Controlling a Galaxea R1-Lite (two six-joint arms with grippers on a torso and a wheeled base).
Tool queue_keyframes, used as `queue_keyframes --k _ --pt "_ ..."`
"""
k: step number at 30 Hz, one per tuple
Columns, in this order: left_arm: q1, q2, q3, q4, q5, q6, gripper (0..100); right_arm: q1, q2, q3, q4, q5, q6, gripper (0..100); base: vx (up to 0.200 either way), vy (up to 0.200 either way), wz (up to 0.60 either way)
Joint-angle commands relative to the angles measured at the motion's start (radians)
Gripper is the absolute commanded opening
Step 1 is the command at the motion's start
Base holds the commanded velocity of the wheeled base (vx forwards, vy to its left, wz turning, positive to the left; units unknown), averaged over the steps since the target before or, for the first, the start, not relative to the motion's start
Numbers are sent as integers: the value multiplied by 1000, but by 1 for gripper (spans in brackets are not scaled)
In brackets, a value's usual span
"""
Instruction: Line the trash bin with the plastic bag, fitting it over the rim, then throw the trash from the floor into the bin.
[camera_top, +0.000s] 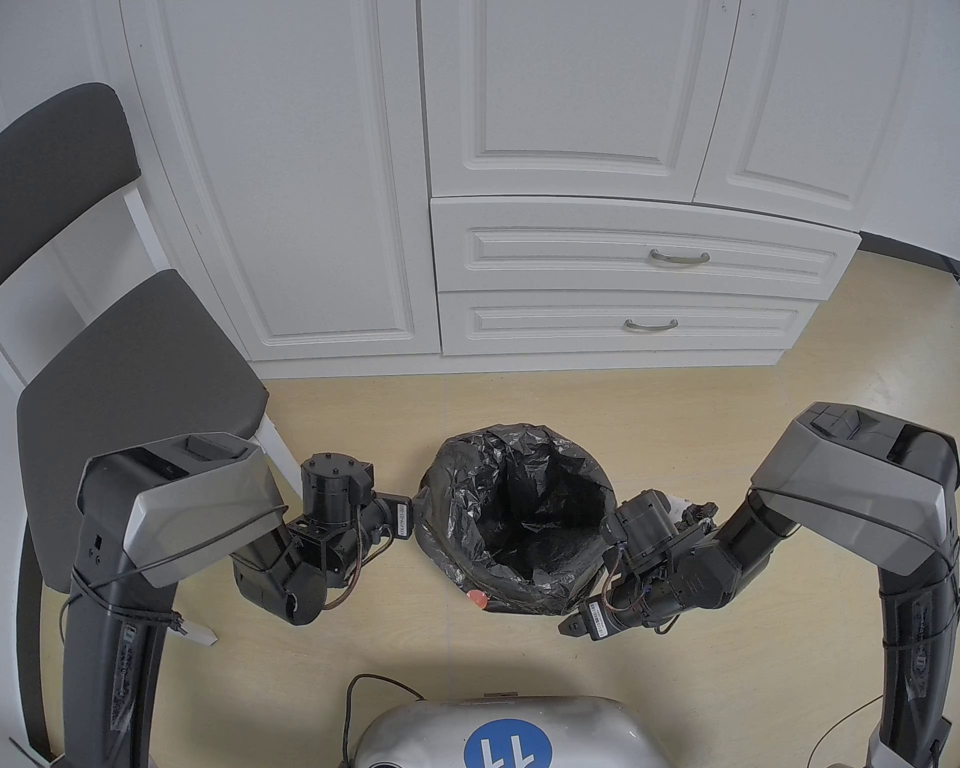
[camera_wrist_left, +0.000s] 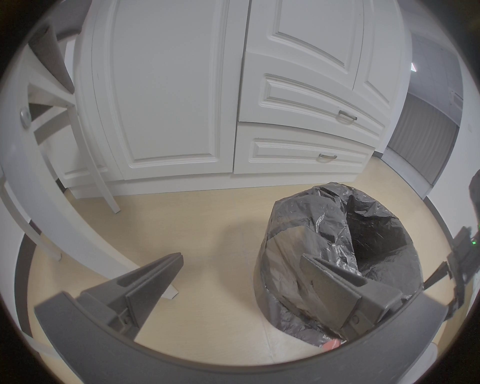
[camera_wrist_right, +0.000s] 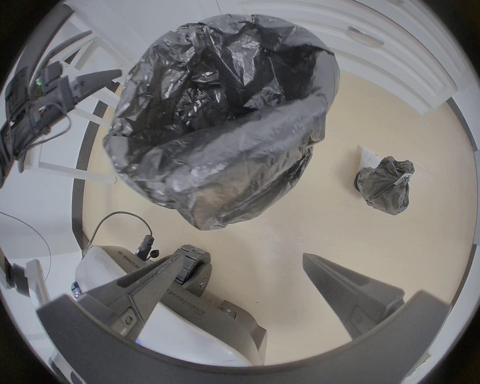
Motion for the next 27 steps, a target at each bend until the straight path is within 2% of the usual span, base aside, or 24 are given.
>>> queue_keyframes --k 1,6,12,16,17,21,25,26,27 --pt "-4 107 -82 14 -15 -23 100 7 -67 28 -2 1 -2 100 0 0 0" --pt "8 130 -109 49 -33 -29 100 -6 -84 24 -3 1 -2 100 0 0 0" --pt "19 185 -244 170 -44 -32 100 -45 -113 15 -5 1 0 100 0 0 0" --pt "34 205 -396 354 -82 -35 100 -83 -134 4 -5 3 0 100 0 0 0" --pt "36 207 -402 362 -82 -35 100 -85 -134 4 -5 1 1 100 0 0 0" --pt "68 274 -638 581 -95 -29 100 -132 -139 -22 -5 3 1 100 0 0 0" --pt "74 297 -703 646 -134 -30 100 -155 -134 -34 -5 4 1 100 0 0 0" --pt "77 313 -732 677 -174 -30 100 -175 -122 -50 -5 4 1 100 0 0 0" --pt "77 316 -740 684 -182 -30 100 -180 -116 -56 -5 6 1 100 0 0 0"
